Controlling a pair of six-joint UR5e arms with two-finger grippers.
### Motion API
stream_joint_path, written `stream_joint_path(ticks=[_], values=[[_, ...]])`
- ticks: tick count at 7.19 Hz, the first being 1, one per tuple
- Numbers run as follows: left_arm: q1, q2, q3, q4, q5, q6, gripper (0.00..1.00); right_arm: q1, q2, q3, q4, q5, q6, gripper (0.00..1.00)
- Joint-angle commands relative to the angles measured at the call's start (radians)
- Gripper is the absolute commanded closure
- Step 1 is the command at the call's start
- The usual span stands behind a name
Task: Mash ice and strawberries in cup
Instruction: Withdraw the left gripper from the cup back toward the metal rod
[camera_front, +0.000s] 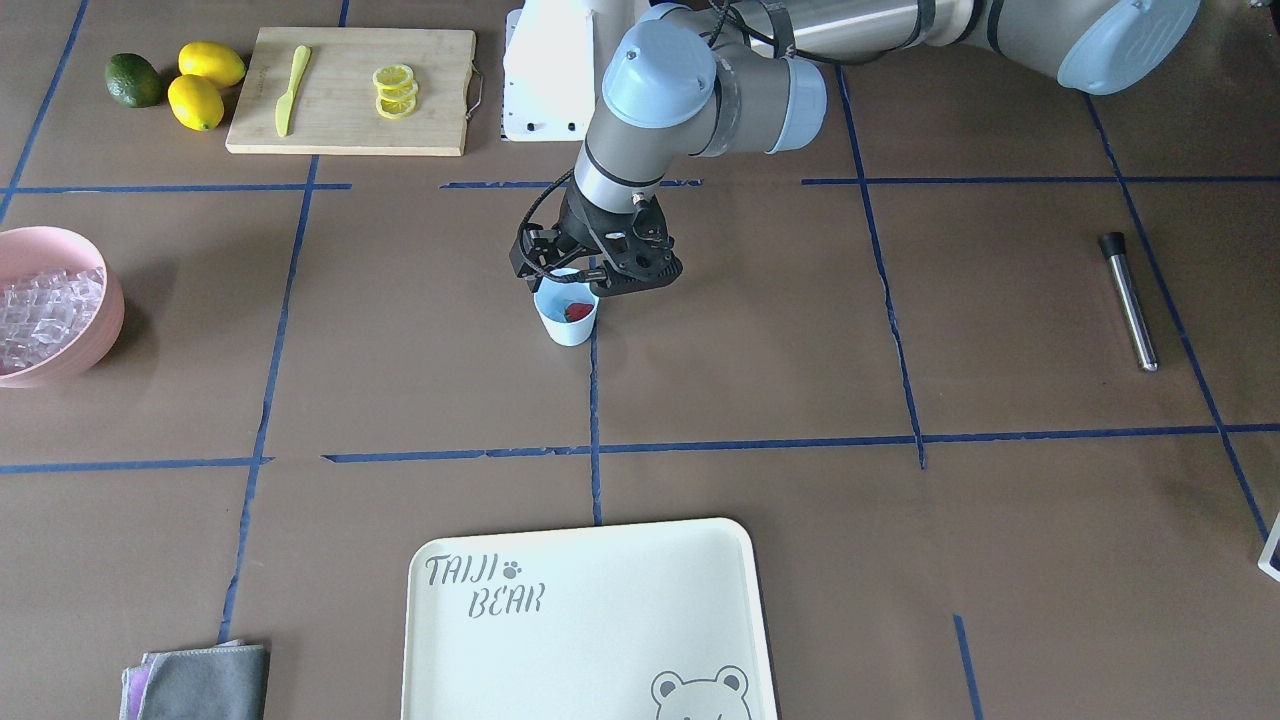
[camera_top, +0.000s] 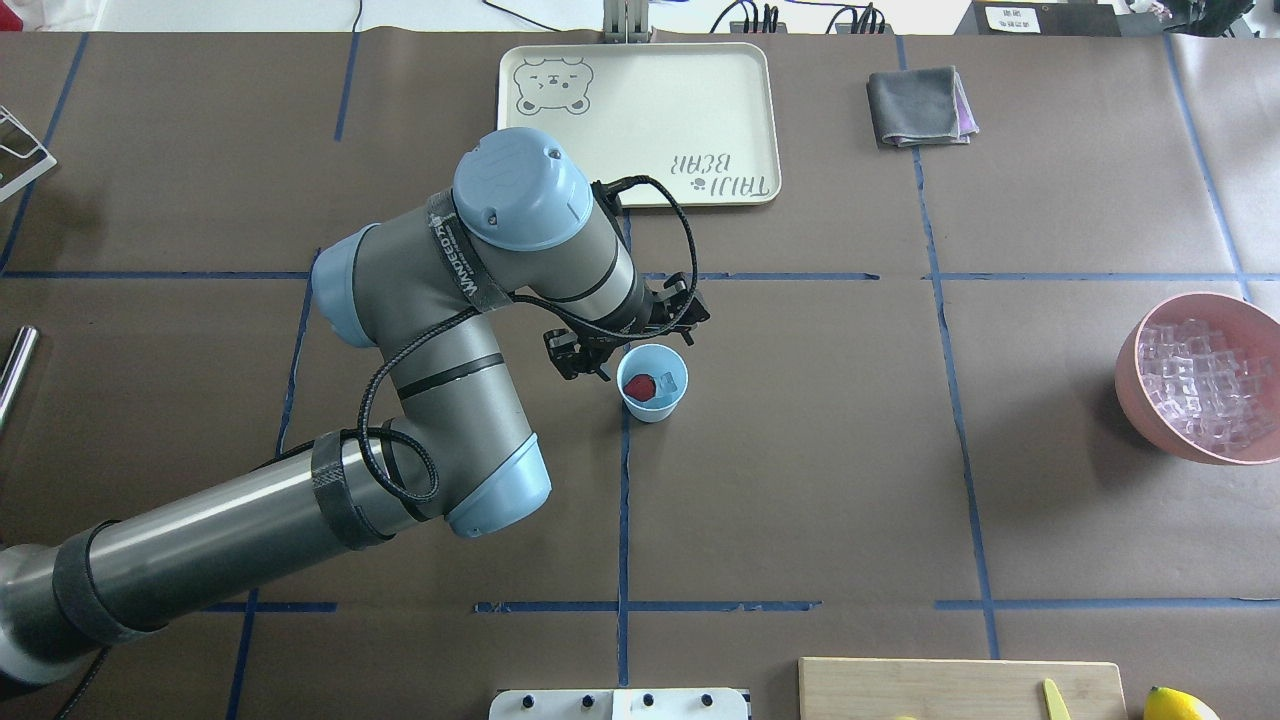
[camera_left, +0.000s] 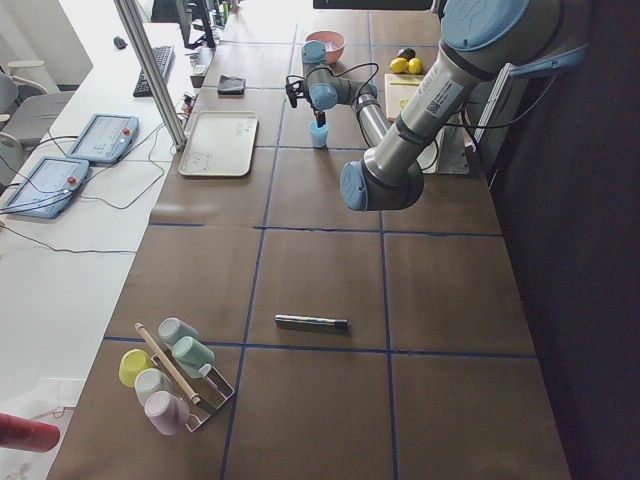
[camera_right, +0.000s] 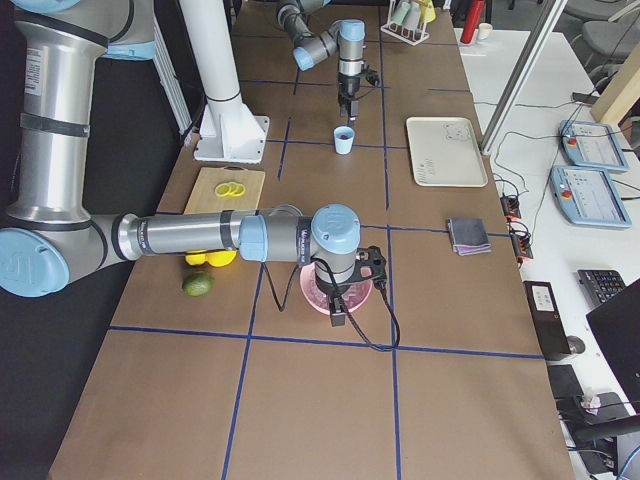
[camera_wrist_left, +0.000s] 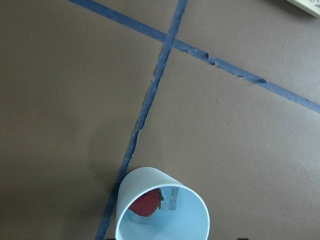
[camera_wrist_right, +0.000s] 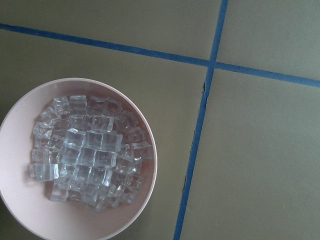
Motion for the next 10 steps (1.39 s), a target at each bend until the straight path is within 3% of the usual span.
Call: stream_joint_path(ticks=[1,2,4,6,9,10], values=[[-0.064,0.072,-0.113,0.145,-0.052,0.168,0.00,0.000,0.001,-0.013,0.000,0.000,0.002,0.01],[-0.145,0.147,-0.200,0.237,-0.106,0.311,0.00,0.000,0.001,-0.020,0.000,-0.001,0.008,0.00],[-0.283,0.330,-0.288,0.271,-0.171,0.576,0.00,0.005,0.002,-0.048,0.006,-0.001,0.019,0.00],[-0.381,0.471,-0.292,0.271,-0.175,0.858,0.00,0.015,-0.005,-0.049,0.086,-0.003,0.057,0.00],[-0.538,0.676,-0.267,0.271,-0.175,1.253,0.00,0.035,-0.002,-0.049,0.089,-0.001,0.060,0.00],[-0.611,0.715,-0.217,0.260,-0.180,1.367,0.00,0.035,0.008,-0.051,0.089,-0.001,0.075,0.00]])
